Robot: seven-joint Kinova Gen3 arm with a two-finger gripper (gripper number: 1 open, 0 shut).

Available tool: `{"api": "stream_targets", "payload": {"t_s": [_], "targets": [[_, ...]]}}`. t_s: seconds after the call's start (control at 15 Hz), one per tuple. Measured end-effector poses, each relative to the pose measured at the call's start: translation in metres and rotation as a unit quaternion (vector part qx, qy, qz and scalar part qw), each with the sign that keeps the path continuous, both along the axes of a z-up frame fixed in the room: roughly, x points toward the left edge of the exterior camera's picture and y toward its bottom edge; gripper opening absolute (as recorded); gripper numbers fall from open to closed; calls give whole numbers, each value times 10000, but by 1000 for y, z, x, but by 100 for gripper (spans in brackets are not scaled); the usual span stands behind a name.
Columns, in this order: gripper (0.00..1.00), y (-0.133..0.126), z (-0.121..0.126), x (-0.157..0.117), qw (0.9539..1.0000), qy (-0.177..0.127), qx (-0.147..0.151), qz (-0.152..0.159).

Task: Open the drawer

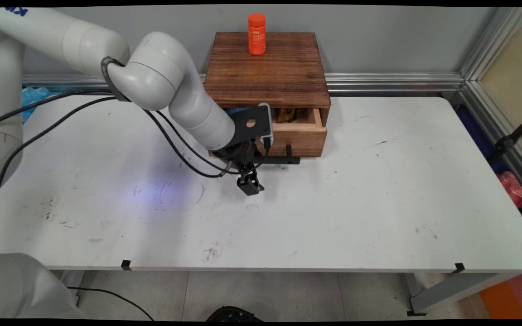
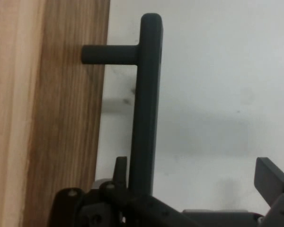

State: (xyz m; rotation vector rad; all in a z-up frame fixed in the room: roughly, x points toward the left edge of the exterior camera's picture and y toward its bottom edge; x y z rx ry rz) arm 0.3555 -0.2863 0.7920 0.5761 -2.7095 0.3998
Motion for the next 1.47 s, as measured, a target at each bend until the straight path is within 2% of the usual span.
{"api": "stream_targets", "payload": {"t_s": [1.47], "targets": [[100, 72, 8, -34, 9980, 168, 614, 59]]}}
